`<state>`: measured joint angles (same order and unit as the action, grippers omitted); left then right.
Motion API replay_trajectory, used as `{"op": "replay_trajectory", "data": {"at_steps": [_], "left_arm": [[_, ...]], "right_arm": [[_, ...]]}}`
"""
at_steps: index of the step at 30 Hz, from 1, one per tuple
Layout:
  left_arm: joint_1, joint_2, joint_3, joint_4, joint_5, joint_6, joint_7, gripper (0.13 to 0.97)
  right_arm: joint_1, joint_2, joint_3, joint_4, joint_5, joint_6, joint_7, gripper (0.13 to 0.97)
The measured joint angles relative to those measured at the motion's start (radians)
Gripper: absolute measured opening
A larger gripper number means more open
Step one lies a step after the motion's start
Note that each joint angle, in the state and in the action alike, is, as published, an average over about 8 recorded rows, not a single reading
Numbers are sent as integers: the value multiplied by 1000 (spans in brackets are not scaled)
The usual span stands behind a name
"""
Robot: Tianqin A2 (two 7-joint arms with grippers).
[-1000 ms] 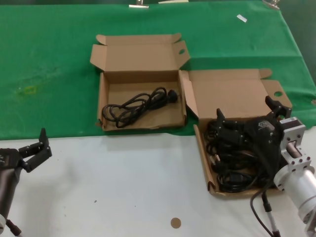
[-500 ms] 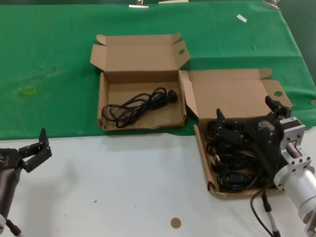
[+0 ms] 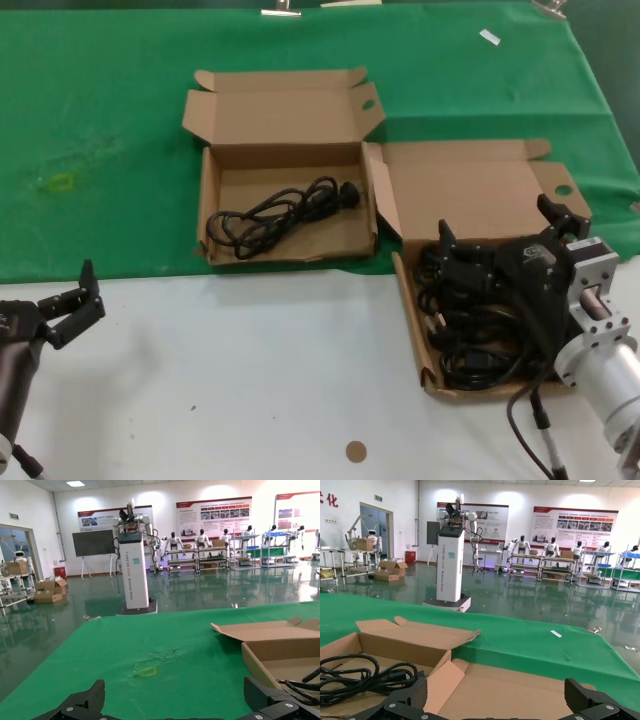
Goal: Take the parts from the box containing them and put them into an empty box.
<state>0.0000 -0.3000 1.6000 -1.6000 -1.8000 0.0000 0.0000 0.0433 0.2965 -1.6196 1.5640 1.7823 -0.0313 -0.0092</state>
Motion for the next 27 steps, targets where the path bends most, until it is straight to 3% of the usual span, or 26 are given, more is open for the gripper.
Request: {"op": "replay_trajectory", "data": {"at_steps": [27], "left_arm": [[0,0,0,0,0,0,0,966]], "right_arm": [[0,0,0,0,0,0,0,966]]}}
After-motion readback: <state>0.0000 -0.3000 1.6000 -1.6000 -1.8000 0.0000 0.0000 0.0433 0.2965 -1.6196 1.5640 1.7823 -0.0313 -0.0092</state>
